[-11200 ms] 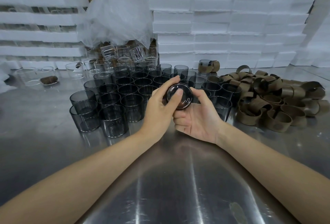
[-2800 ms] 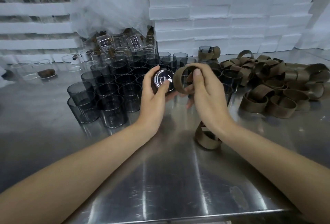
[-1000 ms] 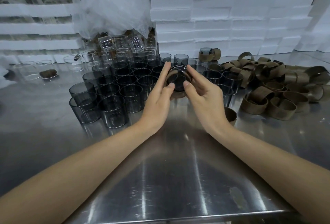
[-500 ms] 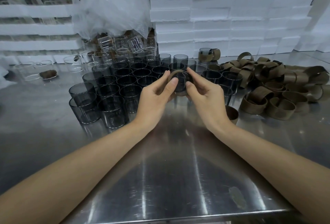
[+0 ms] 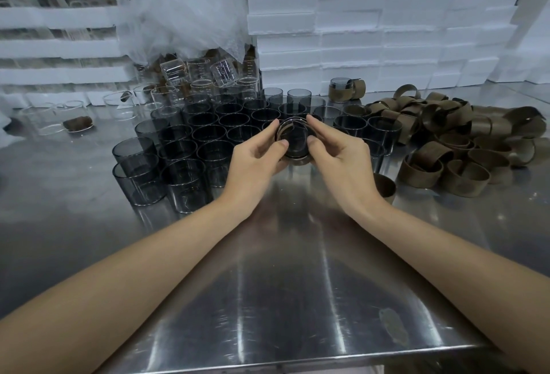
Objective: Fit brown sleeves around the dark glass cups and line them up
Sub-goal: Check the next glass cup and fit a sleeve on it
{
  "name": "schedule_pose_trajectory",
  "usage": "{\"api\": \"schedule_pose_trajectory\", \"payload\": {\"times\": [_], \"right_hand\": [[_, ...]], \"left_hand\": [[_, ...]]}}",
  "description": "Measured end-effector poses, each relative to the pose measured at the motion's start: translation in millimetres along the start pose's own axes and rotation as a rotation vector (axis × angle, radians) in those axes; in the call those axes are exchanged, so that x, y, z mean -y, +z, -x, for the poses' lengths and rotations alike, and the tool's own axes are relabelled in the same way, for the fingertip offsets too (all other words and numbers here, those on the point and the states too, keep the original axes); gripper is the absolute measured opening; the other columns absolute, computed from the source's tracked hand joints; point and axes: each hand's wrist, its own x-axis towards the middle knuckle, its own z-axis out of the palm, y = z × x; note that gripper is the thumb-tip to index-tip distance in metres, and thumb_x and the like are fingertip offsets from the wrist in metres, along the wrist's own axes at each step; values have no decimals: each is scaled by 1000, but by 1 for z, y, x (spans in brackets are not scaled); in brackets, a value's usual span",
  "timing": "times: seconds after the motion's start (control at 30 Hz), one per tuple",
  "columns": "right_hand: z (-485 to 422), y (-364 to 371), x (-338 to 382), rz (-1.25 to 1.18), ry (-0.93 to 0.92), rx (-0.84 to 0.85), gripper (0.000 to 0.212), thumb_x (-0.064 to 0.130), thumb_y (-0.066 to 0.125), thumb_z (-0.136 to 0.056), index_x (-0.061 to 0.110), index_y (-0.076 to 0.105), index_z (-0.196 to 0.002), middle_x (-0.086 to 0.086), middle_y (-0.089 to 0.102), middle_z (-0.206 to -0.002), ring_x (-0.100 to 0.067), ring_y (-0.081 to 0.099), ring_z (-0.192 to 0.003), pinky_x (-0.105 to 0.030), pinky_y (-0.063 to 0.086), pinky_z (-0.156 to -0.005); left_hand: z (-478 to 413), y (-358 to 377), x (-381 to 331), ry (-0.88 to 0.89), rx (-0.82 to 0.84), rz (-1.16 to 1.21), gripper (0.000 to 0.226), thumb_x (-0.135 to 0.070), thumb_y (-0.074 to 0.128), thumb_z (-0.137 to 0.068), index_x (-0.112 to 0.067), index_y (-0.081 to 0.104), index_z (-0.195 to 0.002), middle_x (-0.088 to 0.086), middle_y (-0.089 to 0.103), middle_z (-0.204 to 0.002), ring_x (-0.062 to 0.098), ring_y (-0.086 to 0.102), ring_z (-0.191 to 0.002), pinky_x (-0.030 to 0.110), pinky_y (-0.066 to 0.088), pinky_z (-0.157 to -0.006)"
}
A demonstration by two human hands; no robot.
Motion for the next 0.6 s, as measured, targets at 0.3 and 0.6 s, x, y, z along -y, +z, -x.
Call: {"api": "schedule_pose_trajectory", "payload": {"times": [0.3, 0.6], "right_hand": [[0, 0, 5, -6, 4, -45, 41, 3, 56, -92, 14, 59, -132, 3, 68, -119, -7, 63, -112, -40, 50, -101], [1, -1, 7, -12, -14, -94, 42, 2, 54, -88, 15, 63, -128, 8, 73, -102, -25, 68, -102, -48, 55, -91]], "left_hand": [[0, 0, 4, 94, 88, -47, 51, 3, 44, -99, 1, 29, -148, 6, 56, -130, 29, 52, -130, 34, 46, -104], [1, 0, 2, 148, 92, -58, 49, 3, 44, -100, 1, 33, -147, 12, 53, -140, 27, 53, -129, 32, 48, -102]]}}
